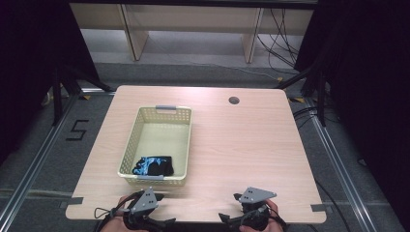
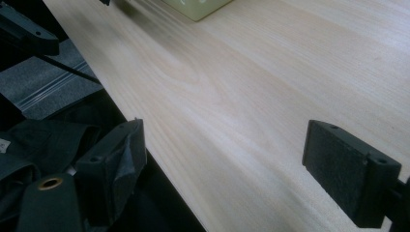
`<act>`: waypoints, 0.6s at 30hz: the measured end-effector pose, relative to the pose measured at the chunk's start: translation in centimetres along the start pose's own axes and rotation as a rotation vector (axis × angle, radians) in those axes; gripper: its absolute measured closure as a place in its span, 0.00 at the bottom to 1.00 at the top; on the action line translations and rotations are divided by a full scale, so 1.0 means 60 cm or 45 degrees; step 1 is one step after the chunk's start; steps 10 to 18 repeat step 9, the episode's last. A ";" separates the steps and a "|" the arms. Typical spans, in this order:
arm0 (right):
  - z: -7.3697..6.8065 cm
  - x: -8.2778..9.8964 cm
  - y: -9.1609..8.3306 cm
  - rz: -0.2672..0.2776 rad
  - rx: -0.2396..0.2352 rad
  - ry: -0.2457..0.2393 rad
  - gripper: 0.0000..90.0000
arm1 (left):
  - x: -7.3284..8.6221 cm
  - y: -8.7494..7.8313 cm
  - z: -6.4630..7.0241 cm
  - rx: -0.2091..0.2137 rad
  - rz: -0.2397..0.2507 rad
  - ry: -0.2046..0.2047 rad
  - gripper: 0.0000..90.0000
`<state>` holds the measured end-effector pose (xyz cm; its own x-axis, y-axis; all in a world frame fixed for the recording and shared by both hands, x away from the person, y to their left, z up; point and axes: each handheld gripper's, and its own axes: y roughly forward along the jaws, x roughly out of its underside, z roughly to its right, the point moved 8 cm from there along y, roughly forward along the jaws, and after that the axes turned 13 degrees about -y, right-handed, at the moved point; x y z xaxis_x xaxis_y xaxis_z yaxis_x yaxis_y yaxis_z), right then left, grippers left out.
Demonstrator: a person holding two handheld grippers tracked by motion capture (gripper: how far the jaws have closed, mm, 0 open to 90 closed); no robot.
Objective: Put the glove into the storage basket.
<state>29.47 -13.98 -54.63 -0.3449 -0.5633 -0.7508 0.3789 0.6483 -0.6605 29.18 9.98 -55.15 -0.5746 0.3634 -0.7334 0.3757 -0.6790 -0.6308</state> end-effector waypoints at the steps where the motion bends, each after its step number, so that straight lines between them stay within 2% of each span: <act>1: 0.001 0.000 0.001 0.003 0.018 0.002 0.19 | 0.000 0.000 -0.001 -0.002 0.000 0.003 0.17; 2: 0.002 0.000 0.001 0.005 0.026 -0.004 0.19 | 0.000 0.000 -0.001 -0.001 -0.002 0.003 0.17; 3: 0.000 0.000 0.001 0.000 0.002 -0.005 0.19 | 0.000 0.001 -0.002 0.003 -0.004 0.024 0.17; 4: 0.000 0.000 0.001 -0.003 -0.010 -0.015 0.19 | 0.000 0.002 -0.001 0.005 0.000 0.022 0.17; 5: 0.002 0.000 0.001 0.001 0.022 -0.018 0.19 | 0.002 0.002 -0.002 -0.011 -0.015 0.013 0.17; 7: 0.001 0.000 0.001 -0.002 0.019 -0.019 0.19 | 0.001 0.002 0.000 -0.001 -0.006 0.038 0.17; 18: 0.001 0.000 0.001 -0.004 0.018 -0.021 0.19 | 0.001 0.002 -0.001 0.000 -0.005 0.037 0.17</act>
